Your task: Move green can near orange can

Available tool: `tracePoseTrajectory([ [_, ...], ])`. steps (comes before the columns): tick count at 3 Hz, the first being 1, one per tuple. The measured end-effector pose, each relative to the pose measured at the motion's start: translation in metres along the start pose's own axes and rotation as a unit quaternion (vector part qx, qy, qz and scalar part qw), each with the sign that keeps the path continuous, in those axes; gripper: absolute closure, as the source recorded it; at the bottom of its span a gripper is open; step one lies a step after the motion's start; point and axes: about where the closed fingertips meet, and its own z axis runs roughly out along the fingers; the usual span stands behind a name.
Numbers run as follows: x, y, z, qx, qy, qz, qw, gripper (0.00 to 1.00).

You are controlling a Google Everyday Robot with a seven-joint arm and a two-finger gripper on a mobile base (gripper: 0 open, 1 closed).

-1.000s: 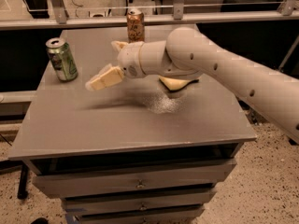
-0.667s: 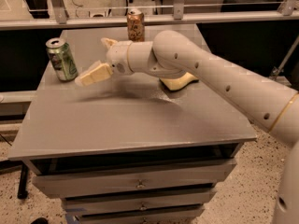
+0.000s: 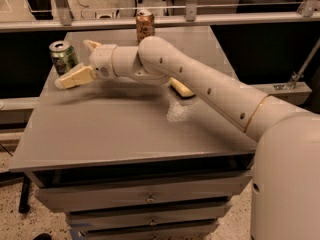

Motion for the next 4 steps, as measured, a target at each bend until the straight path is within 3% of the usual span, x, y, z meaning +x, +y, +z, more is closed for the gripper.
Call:
tracePoseTrajectory([
  [2, 0.004, 0.019, 0.044, -0.036, -0.009, 0.005, 0.9993, 0.41],
  [3, 0.008, 0.021, 0.041, -0.034, -0.005, 0.005, 0.9994, 0.64],
  [4, 0.009, 0.015, 0.018, -0.012, 0.001, 0.003, 0.9999, 0.87],
])
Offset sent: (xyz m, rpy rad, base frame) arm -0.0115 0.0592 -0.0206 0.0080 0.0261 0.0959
